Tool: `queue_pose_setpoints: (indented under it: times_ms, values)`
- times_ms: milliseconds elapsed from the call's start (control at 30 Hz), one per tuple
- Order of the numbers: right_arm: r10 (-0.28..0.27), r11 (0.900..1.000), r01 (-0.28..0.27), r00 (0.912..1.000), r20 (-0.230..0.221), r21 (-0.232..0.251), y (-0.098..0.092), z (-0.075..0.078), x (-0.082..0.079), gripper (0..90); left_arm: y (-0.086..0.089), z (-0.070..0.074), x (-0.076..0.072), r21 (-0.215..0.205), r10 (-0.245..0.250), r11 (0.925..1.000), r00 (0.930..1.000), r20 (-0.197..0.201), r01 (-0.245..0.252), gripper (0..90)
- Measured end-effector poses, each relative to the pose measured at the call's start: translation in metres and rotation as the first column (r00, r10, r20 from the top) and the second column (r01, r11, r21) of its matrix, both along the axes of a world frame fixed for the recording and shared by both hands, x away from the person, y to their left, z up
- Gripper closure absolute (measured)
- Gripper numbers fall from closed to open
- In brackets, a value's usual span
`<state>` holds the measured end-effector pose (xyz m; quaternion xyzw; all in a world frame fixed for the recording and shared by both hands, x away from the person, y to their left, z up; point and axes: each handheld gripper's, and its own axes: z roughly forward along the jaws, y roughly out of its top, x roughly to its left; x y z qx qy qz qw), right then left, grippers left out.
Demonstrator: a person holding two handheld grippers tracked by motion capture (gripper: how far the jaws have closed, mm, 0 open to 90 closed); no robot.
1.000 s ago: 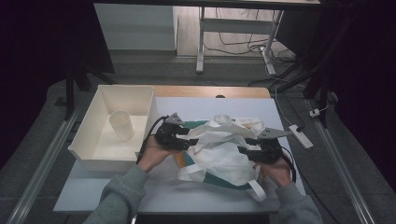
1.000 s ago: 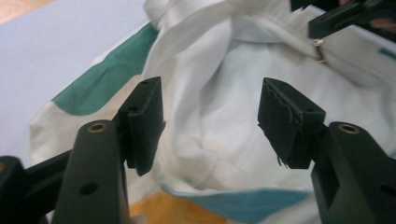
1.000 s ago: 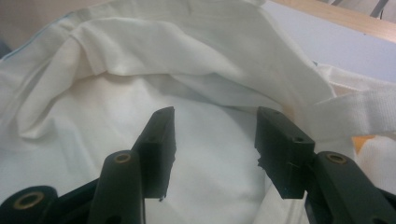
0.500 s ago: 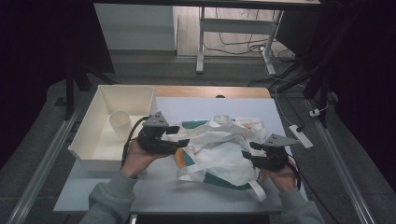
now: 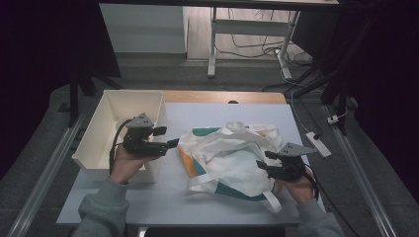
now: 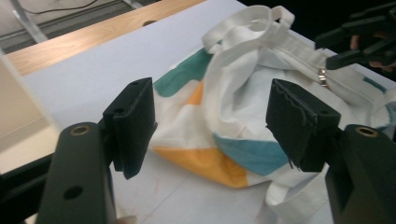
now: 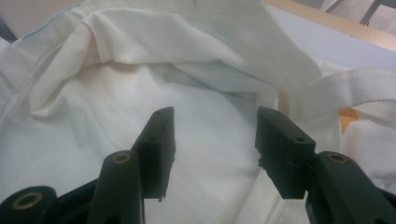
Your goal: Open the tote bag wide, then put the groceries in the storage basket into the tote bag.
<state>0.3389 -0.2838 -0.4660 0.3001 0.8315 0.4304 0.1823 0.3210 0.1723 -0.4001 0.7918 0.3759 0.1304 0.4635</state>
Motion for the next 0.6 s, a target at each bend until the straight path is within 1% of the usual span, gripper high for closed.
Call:
queue_pose_setpoints:
  times_ms: [167,300,400,600]
  values:
    - [0.005,1.000,-0.005,1.0000,-0.003,-0.006,0.001,-0.001,0.000,48.1,0.012,-0.004,0.005,0.007,0.045,0.9990,0.9990,-0.007,-0.045,32.0]
    - [0.008,1.000,-0.008,1.0000,-0.002,-0.016,0.002,-0.003,0.000,48.0,0.019,-0.007,0.011,0.012,0.068,0.9976,0.9975,-0.021,-0.068,30.6]
    - [0.010,1.000,-0.010,0.9999,-0.002,-0.022,0.003,-0.003,0.000,48.0,0.024,-0.009,0.014,0.008,0.082,0.9966,0.9963,-0.027,-0.082,30.1]
    - [0.014,1.000,-0.015,0.9999,-0.004,-0.018,0.002,-0.005,0.000,48.0,0.035,-0.015,0.023,0.014,0.122,0.9925,0.9912,-0.051,-0.122,28.6]
